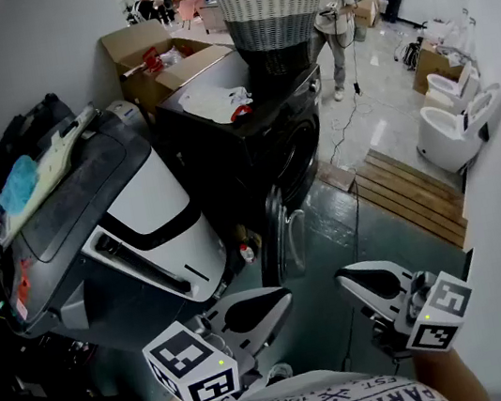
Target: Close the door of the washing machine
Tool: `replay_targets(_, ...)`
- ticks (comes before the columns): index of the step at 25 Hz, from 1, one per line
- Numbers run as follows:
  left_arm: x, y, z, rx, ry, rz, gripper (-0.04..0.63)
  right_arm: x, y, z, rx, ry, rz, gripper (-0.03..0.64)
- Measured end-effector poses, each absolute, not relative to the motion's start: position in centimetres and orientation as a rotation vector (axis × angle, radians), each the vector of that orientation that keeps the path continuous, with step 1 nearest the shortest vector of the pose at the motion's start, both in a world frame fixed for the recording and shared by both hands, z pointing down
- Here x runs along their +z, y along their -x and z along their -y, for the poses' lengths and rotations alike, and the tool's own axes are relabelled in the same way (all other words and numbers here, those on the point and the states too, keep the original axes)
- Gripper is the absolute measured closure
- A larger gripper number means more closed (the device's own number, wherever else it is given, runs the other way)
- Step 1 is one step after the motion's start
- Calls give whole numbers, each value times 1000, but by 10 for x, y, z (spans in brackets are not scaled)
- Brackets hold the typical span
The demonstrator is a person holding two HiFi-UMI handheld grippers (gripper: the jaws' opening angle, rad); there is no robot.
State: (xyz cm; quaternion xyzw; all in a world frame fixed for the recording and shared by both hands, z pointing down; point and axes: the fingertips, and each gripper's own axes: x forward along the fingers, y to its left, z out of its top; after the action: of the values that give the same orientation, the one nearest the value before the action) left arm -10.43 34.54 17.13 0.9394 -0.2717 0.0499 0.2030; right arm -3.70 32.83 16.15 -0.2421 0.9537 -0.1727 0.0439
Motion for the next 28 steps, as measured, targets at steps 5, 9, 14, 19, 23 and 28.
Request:
replay_targets(5,178,88,-348,142,-2616,763,568,165,22,-328,-526,742,-2913,595)
replay_targets(9,188,84,-352,150,-2599,787,568,180,9,-330,-580,779,-2891,595)
replay_targets(14,207,90,-348,158,-2550,829,568,202,8,-331,-624,804,-2917,594)
replay_targets(19,232,108,-334,159,-2486,844,568,228,26,-316,-703,796,-2921,594)
replay_targets(23,256,131,-309,176,-2440,865,568,254,51,-292,-769,800,-2952,592)
replay_targets(28,284,162,-266,207,-2377,869,568,288,83,-248,-892,806,-2969,592)
